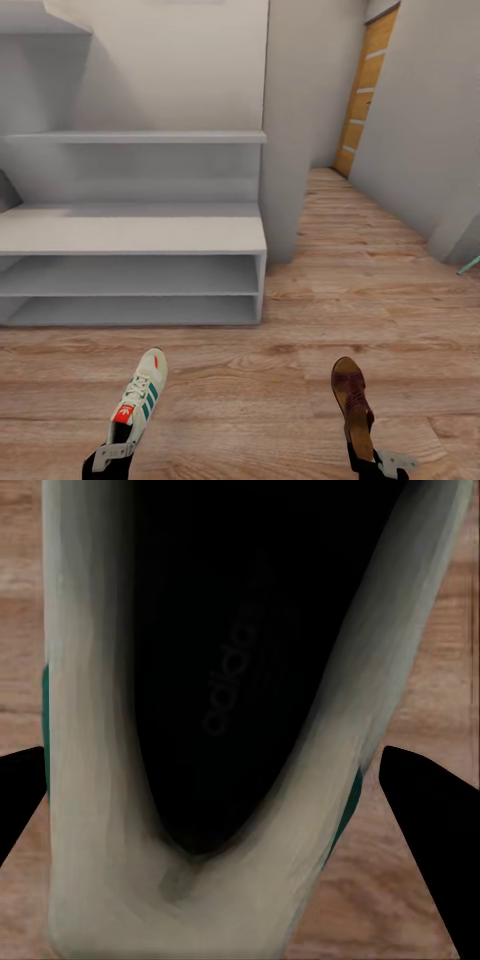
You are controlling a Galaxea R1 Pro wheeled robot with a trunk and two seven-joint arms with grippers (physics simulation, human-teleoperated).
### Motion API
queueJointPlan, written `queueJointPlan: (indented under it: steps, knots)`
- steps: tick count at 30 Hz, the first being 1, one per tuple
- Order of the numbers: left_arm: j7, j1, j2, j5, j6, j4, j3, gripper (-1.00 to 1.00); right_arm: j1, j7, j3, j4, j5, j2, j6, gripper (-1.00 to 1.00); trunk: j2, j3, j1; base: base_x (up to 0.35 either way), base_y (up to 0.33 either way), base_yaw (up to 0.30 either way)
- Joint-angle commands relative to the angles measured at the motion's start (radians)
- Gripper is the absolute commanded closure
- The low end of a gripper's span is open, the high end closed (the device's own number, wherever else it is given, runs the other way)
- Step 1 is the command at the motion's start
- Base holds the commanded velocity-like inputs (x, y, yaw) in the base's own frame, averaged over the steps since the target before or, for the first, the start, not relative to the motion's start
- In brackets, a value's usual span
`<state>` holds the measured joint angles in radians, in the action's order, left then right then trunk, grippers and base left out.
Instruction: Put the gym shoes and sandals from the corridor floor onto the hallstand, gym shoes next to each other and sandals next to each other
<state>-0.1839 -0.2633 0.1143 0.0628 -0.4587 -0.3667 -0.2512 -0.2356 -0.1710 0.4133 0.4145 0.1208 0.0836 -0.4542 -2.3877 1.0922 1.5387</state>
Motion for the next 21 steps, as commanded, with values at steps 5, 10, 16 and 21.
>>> queueJointPlan:
  steps: [5,10,16,21]
  knots:
    - [-0.006,-0.001,-0.001,0.006,-0.003,0.000,-0.009,1.00,-0.002,-0.007,0.008,0.000,0.007,-0.001,-0.003,1.00,0.000,0.001,0.000,0.096,-0.275,-0.026]
    - [-0.006,-0.001,-0.001,0.006,-0.003,0.000,-0.009,1.00,-0.001,-0.007,0.008,0.000,0.007,-0.001,-0.003,1.00,0.000,0.001,0.000,0.097,-0.275,-0.003]
    - [-0.006,-0.001,-0.001,0.006,-0.003,0.000,-0.009,1.00,-0.001,-0.007,0.008,0.000,0.007,-0.001,-0.003,1.00,0.000,0.001,0.000,0.088,-0.275,0.000]
    - [-0.006,-0.001,-0.001,0.006,-0.003,0.000,-0.008,1.00,-0.002,-0.008,0.008,-0.001,0.009,0.001,-0.003,1.00,0.000,0.001,0.000,0.020,-0.275,0.000]
